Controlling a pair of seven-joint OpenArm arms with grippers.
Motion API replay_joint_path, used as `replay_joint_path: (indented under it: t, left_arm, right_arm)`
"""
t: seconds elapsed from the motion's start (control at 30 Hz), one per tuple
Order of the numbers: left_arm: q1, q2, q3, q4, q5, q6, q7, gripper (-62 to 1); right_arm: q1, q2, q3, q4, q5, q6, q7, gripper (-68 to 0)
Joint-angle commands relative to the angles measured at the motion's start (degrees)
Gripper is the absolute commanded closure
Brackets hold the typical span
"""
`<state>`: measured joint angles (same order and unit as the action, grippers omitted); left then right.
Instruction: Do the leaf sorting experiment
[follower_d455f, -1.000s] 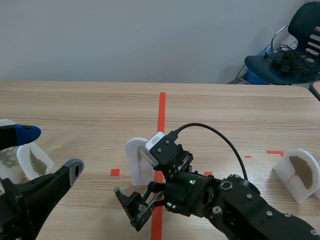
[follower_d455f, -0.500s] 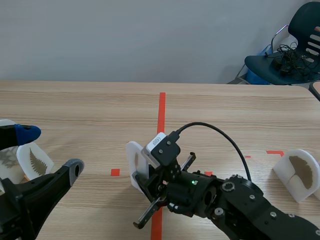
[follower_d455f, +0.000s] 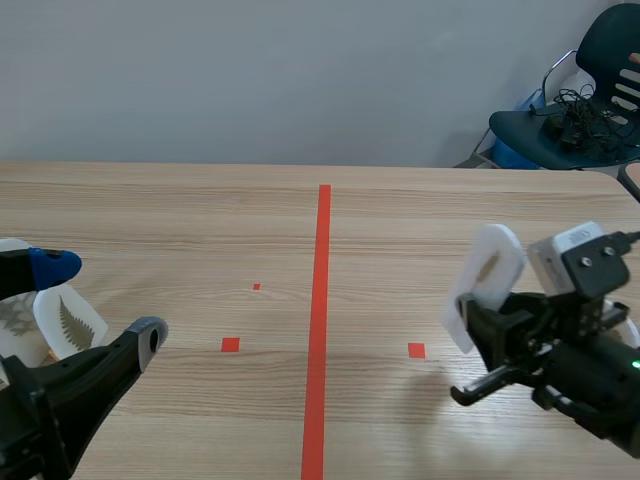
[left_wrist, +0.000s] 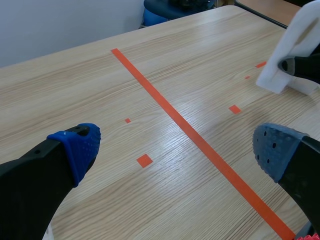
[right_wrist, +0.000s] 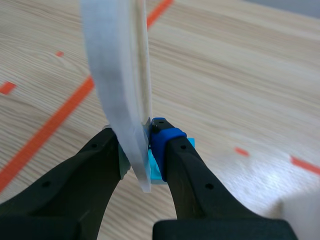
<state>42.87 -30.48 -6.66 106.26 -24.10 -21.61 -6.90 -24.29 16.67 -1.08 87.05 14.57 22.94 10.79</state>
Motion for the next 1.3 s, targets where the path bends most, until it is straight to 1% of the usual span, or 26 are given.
replay_joint_path:
  t: [0.0,0.13,0.27,0.4,0.53,0.57,0.6,0.63,0.77,0.87,0.97,1.03,1.13,1.17,1.27]
  left_arm:
    - [-0.31,0.28,0.02,0.55,-0.50,-0.13,-0.79,-62.3]
    - [-1.18,0.28,0.02,0.50,-0.50,-0.13,-0.74,-62.3]
    - [-2.10,0.28,0.02,0.50,-0.50,-0.13,-0.57,-62.3]
    - [-2.10,0.28,0.02,0.50,-0.50,-0.13,-0.57,-62.3]
    - [-2.10,0.28,0.02,0.50,-0.28,-0.13,-0.57,-62.3]
    - [-2.10,0.28,0.02,0.50,-0.28,-0.13,-0.55,-62.3]
    - [-2.10,0.28,0.02,0.50,-0.28,-0.13,-0.57,-62.3]
    - [-2.10,0.28,0.02,0.50,-0.28,-0.13,-0.57,-62.3]
    - [-2.10,0.28,0.02,0.50,-0.28,-0.13,-0.57,-62.3]
    - [-2.10,0.28,0.02,0.50,-0.28,-0.13,-0.55,-62.3]
    - [-2.10,0.28,0.02,0.50,-0.28,-0.13,-0.55,-62.3]
    - [-2.10,0.28,0.02,0.50,-0.28,-0.13,-0.55,-62.3]
    - [-2.10,0.28,0.02,0.50,-0.28,-0.13,-0.55,-62.3]
    - [-2.10,0.28,0.02,0.50,-0.28,-0.13,-0.55,-62.3]
    - [-2.10,0.28,0.02,0.50,-0.28,-0.13,-0.57,-62.3]
  right_arm:
    - [1.22,-0.02,1.31,-1.07,0.50,-0.04,0.42,-4.8]
    - [2.23,-0.02,5.22,-3.65,1.11,-0.07,0.31,-4.8]
    - [4.79,0.00,6.84,-9.25,1.11,-2.56,0.61,-4.8]
    - [7.93,0.00,7.78,-16.24,1.09,-3.08,2.51,-4.8]
    - [9.07,0.00,8.44,-19.58,1.05,-5.20,3.50,-5.3]
    - [9.05,0.00,8.63,-19.67,0.85,-5.97,3.65,-5.7]
    - [9.05,0.00,8.79,-19.67,0.37,-6.56,3.72,-8.0]
    - [9.05,0.00,9.03,-19.67,-0.31,-6.97,3.82,-11.8]
    - [9.05,0.20,10.12,-19.67,-1.07,-6.91,5.25,-31.9]
    - [9.07,0.96,11.32,-19.39,-1.03,-6.84,6.58,-39.3]
    - [9.05,2.51,12.61,-18.05,-0.94,-6.64,6.97,-43.1]
    - [8.90,3.80,13.55,-16.11,-0.79,-6.45,6.97,-44.0]
    - [8.87,5.62,14.47,-12.26,-0.50,-4.57,6.86,-44.0]
    - [8.87,6.01,14.64,-10.75,0.20,-3.72,6.38,-44.0]
    - [8.87,6.73,14.73,-5.55,2.23,-2.45,3.89,-43.9]
